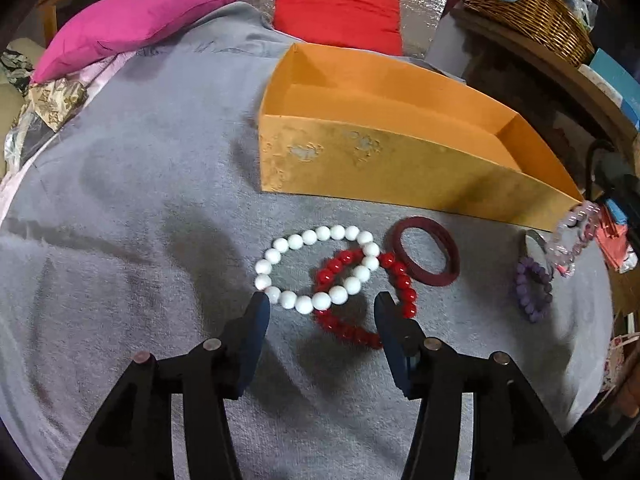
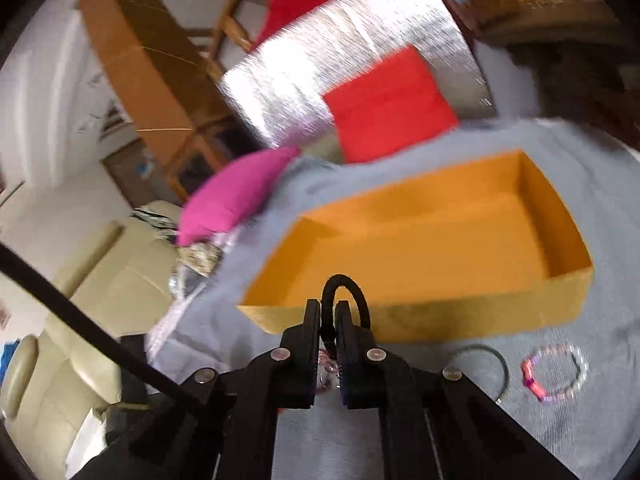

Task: Organize jewelry
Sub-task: 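Grasp the white pearl bracelet with the left gripper and lift it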

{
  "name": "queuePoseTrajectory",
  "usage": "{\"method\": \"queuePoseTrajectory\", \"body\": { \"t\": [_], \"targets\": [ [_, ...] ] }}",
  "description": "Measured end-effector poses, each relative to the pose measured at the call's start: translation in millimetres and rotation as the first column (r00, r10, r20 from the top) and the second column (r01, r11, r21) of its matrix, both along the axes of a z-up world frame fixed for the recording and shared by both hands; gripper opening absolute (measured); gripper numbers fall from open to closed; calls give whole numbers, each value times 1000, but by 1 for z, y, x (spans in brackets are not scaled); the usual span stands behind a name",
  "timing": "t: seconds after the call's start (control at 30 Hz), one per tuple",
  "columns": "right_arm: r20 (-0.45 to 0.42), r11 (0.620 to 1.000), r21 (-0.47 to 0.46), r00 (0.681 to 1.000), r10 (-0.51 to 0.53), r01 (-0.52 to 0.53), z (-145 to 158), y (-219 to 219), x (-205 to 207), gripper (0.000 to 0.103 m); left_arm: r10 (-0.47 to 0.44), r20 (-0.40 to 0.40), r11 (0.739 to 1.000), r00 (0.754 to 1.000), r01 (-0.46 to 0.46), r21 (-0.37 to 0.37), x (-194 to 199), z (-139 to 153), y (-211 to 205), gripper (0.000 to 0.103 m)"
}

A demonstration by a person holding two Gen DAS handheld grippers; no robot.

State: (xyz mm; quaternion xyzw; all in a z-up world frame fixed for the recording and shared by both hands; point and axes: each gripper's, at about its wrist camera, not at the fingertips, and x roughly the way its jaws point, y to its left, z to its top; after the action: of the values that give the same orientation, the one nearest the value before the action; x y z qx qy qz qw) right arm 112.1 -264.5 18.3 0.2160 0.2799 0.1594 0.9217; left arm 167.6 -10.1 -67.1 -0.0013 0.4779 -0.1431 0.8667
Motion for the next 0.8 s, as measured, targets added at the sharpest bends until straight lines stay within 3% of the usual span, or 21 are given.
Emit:
{"method": "queuePoseTrajectory", "body": {
  "t": [0.07, 0.1, 0.23, 0.3, 0.4, 0.5, 0.6, 0.63, 0.7, 0.73, 0.8],
  "targets": [
    [-6, 1000, -14, 1000, 11, -12, 0, 5, 0, 8, -6, 13, 1000, 1000, 6, 6, 0, 0, -1, 52],
    [-10, 1000, -11, 1000, 9, -10, 0, 6, 1, 8, -16, 16, 1000, 1000, 16, 1, 0, 0, -2, 40],
    [14, 1000, 20, 1000, 15, -15, 4, 1, -1, 9, -35, 10, 999, 999, 36, -18, 0, -1, 4, 24],
    [9, 997, 32, 997, 73, -73, 5, 5, 0, 9, -35, 6, 999, 999, 35, -35, 0, 0, 7, 13],
    [-34, 993, -19, 993, 116, -116, -3, 21, 5, 9, -24, 6, 997, 1000, 25, -70, -1, 1, 16, 10],
    [-121, 991, -101, 990, 71, -84, -18, 26, 14, 9, -4, 16, 997, 1000, 5, -80, 0, 3, 22, 9],
    [-184, 984, 58, 967, 174, -166, -33, 24, 23, 9, 11, 16, 997, 1000, -9, -80, 1, 2, 23, 8],
    [-181, 984, 50, 968, 176, -169, -34, 26, 23, 8, 13, 11, 996, 1000, -12, -85, 2, 2, 24, 8],
    [-200, 976, -182, 976, 84, -121, -37, 39, 24, 8, 17, 7, 997, 1000, -17, -81, 3, 3, 25, 8],
    [-216, 971, -217, 975, 52, -100, -42, 40, 26, 8, 22, 8, 997, 1000, -21, -72, 3, 3, 25, 8],
    [-235, 991, -104, 971, 53, -79, -48, 28, 27, 8, 24, 15, 998, 1000, -23, -63, 2, 4, 26, 8]
  ]
}}
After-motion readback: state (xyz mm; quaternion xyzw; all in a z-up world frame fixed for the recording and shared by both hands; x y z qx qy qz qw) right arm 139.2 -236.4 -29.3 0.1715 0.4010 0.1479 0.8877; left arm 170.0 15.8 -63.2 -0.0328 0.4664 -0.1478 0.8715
